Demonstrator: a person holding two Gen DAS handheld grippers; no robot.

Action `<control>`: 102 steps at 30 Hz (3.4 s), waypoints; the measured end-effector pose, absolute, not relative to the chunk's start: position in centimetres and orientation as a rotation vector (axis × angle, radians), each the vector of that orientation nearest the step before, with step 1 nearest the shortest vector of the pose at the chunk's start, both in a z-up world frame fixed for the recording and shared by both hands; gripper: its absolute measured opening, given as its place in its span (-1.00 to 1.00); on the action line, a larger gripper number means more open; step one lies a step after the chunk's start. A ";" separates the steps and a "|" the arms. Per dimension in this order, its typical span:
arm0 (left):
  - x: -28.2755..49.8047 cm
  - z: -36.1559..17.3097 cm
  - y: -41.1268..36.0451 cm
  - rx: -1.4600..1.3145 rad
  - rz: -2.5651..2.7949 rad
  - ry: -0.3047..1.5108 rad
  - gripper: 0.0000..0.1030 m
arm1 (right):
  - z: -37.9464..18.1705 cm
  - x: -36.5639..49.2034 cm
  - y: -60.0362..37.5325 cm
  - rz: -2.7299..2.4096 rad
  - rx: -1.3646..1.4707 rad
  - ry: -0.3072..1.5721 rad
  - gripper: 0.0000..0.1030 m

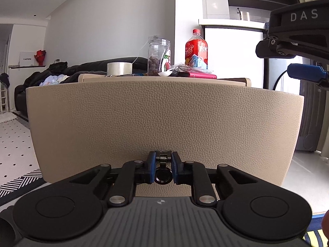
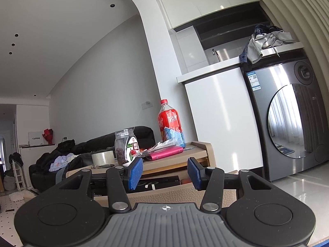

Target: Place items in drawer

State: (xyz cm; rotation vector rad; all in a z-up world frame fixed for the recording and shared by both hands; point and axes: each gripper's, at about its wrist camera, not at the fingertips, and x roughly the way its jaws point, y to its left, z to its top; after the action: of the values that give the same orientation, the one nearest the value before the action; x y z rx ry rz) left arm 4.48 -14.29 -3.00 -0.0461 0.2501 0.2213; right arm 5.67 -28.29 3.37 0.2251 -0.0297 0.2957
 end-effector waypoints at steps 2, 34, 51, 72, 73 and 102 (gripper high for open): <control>4.5 -3.1 -14.3 -0.042 0.220 0.248 -0.63 | 3.3 5.6 -28.2 0.297 0.223 -0.029 0.01; 6.1 -2.5 -13.7 -0.059 0.210 0.277 -0.63 | 3.5 5.9 -28.5 0.301 0.187 -0.023 0.01; 7.0 -2.5 -13.5 -0.046 0.205 0.283 -0.63 | 3.5 6.0 -28.3 0.304 0.174 -0.017 0.01; 8.5 -2.4 -13.3 -0.039 0.209 0.291 -0.63 | 3.4 6.4 -28.8 0.285 0.183 -0.010 0.01; 8.6 -2.4 -13.3 -0.039 0.210 0.291 -0.63 | 3.4 6.4 -28.8 0.285 0.182 -0.010 0.01; 10.5 -2.4 -13.0 -0.020 0.212 0.297 -0.63 | 3.0 7.4 -27.8 0.309 0.111 0.102 0.01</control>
State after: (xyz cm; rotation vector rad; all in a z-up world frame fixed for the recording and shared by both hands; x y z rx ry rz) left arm 10.51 -12.98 -2.36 -0.0204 0.2973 0.2121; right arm 7.42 -27.79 3.00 0.1112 0.1025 0.3088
